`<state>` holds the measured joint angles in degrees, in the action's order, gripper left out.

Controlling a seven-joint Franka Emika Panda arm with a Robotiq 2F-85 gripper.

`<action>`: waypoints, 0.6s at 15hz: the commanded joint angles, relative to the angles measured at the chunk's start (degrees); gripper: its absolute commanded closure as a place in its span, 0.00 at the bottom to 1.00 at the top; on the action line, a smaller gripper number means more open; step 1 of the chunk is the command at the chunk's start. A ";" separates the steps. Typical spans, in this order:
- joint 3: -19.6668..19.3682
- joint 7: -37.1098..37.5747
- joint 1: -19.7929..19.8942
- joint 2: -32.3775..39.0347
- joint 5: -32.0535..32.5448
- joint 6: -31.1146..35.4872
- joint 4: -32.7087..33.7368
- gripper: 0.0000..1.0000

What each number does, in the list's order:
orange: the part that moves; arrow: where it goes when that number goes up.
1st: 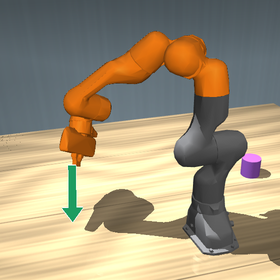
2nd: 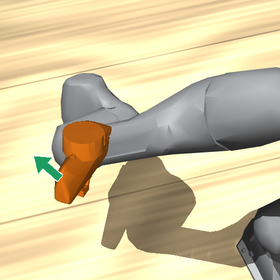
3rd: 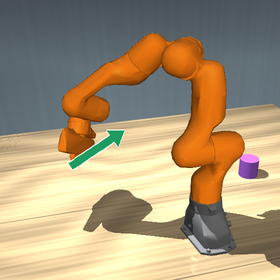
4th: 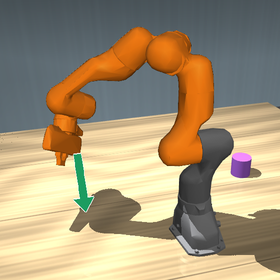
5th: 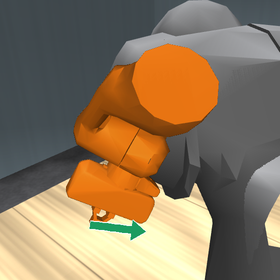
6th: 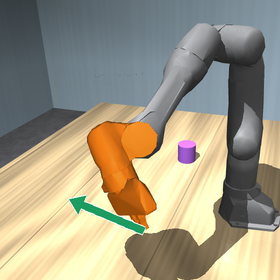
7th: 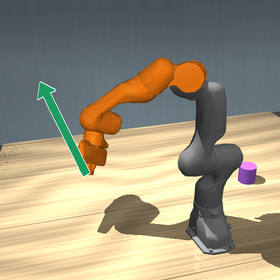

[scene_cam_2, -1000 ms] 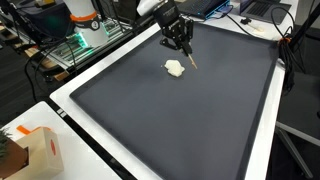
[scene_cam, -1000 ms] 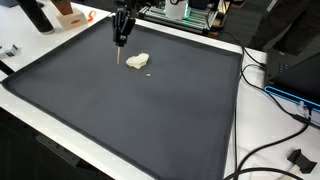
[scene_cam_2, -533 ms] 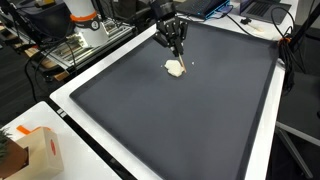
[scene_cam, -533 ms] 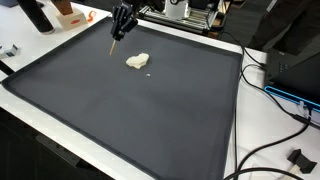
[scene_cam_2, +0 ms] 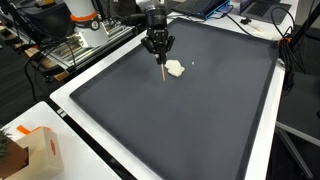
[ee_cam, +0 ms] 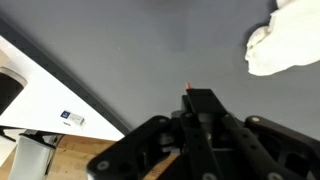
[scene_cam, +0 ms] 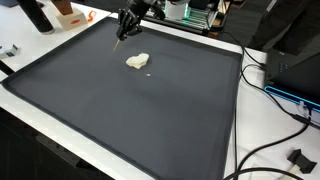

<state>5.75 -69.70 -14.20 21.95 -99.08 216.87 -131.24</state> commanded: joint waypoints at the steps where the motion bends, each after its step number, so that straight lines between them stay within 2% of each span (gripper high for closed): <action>1: 1.39 -9.91 0.76 1.40 -6.78 3.57 3.67 0.97; 9: 2.52 -25.47 0.95 2.91 -14.60 9.25 9.96 0.97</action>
<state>7.20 -89.87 -14.02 23.12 -110.36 223.32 -124.36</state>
